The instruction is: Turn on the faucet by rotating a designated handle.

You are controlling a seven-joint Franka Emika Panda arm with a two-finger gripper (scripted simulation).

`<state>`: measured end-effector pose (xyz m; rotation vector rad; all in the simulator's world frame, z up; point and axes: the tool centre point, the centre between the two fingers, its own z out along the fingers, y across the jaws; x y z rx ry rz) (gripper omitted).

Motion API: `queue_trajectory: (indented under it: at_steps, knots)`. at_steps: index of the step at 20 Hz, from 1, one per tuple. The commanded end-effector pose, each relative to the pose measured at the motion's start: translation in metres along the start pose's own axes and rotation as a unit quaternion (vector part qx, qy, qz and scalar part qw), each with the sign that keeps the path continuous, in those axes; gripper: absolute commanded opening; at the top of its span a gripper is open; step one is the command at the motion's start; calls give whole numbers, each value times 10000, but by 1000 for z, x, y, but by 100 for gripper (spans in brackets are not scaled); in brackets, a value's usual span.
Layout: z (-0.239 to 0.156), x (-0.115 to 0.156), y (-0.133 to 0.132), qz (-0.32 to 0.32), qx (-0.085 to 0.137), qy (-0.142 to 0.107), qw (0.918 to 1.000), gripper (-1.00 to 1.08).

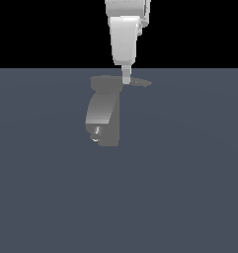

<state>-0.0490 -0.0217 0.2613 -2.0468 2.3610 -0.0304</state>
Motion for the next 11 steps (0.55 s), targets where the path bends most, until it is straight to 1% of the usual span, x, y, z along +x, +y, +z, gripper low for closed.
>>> queue_trajectory:
  at_steps: [1,10,11]
  knots:
    - [8,17,-6,75,-70,-2,9999,-100]
    - [13,52,-30,122,-126,1,9998,-100]
    - [13,52,-30,122,-126,1,9998,-100]
